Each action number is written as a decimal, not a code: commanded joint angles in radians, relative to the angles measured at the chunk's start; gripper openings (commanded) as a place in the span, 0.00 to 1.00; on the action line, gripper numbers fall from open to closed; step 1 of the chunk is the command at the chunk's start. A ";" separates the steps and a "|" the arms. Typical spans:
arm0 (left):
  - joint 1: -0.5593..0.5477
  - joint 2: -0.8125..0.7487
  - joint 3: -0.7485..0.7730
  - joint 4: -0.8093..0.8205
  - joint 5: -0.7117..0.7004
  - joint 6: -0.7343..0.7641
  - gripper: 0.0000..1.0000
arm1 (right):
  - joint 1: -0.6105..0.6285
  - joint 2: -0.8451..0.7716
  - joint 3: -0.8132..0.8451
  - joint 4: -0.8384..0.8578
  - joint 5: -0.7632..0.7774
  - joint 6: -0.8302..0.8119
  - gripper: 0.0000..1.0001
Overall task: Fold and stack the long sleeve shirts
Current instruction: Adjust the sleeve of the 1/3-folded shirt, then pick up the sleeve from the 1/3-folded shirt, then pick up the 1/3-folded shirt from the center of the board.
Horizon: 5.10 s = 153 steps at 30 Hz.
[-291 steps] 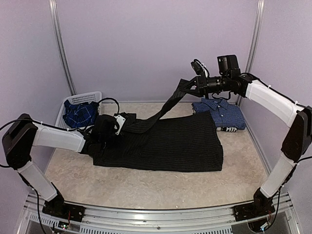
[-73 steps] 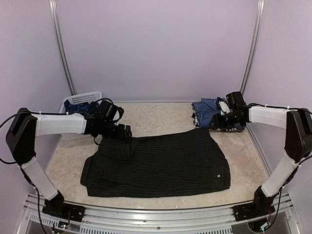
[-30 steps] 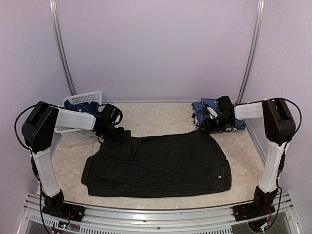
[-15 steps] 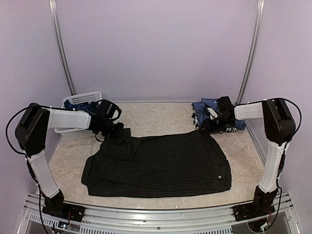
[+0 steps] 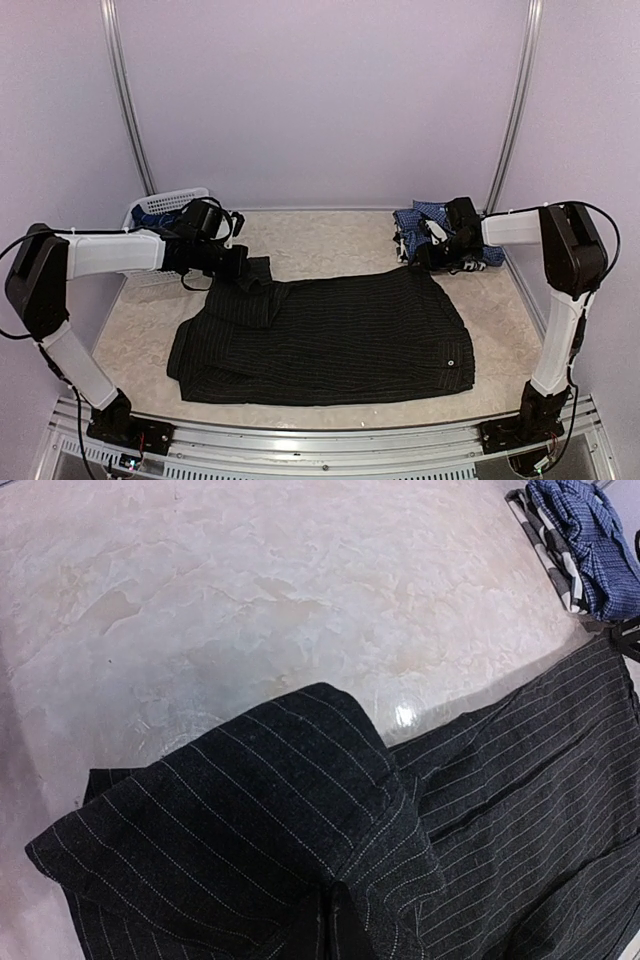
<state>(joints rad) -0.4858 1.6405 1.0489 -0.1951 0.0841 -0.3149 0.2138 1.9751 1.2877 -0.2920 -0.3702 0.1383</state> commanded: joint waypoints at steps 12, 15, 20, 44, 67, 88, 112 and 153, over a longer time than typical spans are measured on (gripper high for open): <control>-0.084 0.003 -0.104 -0.066 -0.017 0.013 0.00 | 0.000 -0.041 -0.060 0.042 -0.042 -0.003 0.52; -0.110 0.003 -0.095 -0.076 -0.075 0.034 0.13 | 0.001 -0.042 -0.068 0.042 -0.041 -0.005 0.52; -0.173 -0.062 -0.107 -0.078 -0.154 0.046 0.57 | 0.000 -0.053 -0.084 0.047 -0.034 -0.004 0.52; -0.281 0.053 -0.049 -0.234 -0.358 0.077 0.72 | 0.000 -0.047 -0.095 0.049 -0.058 0.003 0.52; -0.281 0.024 0.010 -0.282 -0.374 0.092 0.00 | 0.001 -0.097 -0.085 0.039 -0.017 0.001 0.53; -0.196 -0.353 0.162 -0.382 -0.277 0.126 0.00 | -0.025 -0.096 -0.044 0.016 0.084 -0.097 0.63; -0.137 -0.357 0.215 -0.334 -0.188 0.166 0.00 | -0.079 0.107 0.104 -0.077 -0.045 -0.222 0.60; -0.239 -0.519 0.455 -0.742 -0.204 0.072 0.00 | -0.030 -0.213 -0.085 -0.014 0.038 -0.216 0.00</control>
<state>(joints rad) -0.6884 1.1770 1.4696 -0.8467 -0.1204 -0.2001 0.1535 1.8114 1.2438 -0.3130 -0.3950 -0.0952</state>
